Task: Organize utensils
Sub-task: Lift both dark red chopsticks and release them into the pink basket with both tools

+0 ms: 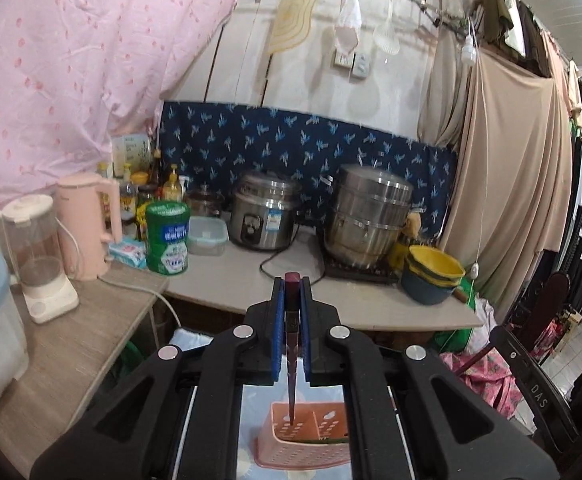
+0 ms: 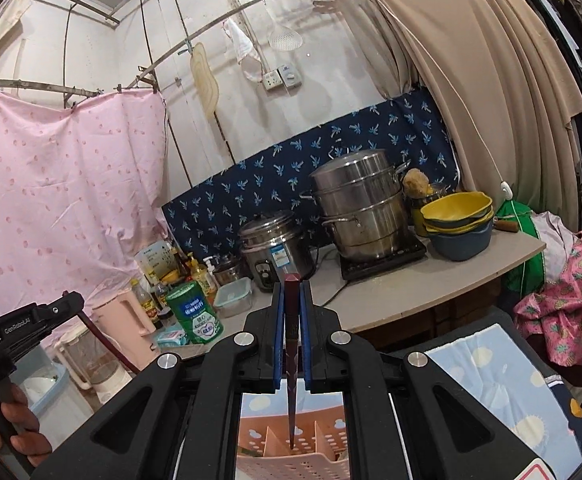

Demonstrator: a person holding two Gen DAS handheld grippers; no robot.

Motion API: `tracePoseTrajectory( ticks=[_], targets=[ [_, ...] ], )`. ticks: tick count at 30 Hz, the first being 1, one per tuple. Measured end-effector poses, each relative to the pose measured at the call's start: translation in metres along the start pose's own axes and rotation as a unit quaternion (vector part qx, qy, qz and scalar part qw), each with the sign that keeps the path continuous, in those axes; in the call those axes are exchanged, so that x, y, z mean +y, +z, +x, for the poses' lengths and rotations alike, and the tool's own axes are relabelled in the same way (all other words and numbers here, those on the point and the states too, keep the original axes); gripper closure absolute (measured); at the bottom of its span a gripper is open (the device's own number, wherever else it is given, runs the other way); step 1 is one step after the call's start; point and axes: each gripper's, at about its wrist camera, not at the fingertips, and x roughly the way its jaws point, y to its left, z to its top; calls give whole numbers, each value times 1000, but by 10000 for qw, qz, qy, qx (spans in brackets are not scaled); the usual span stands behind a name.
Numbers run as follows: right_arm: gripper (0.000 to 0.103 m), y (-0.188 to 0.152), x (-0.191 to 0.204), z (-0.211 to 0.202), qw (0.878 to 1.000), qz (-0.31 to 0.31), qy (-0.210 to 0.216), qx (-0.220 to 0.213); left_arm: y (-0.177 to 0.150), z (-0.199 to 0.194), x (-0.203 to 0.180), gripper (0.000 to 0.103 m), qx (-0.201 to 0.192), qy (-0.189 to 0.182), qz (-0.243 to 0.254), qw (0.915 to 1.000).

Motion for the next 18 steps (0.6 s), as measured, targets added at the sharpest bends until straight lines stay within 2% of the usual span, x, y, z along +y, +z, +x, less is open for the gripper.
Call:
tracePoseTrajectory(
  ticks=[6,11,13,14,15,16,18],
  targets=[
    [96,-35,-9,26,9985,-33,-118,525,-40,36,13,96,563,118,-33,9983],
    [95,-56,-14,32,9967,-51,-192,782,-58,43,19,96,797,134,-99,9967],
    [91,-60,-14,27,9969,-54,-240,753,-61,40,20,96,814,125,-107,9965],
    [84,-61,-14,25,9969,-61,-263,741,-62,38,21,94,818,138,-104,9965],
    [77,-62,-14,22,9970,-56,-260,724,-62,38,22,89,837,153,-107,9963],
    [73,-63,-15,19,9970,-51,-270,717,-63,36,23,79,867,162,-126,9960],
    [70,-65,-16,13,9970,-19,-270,727,-64,30,25,70,859,186,-183,9960]
  ],
)
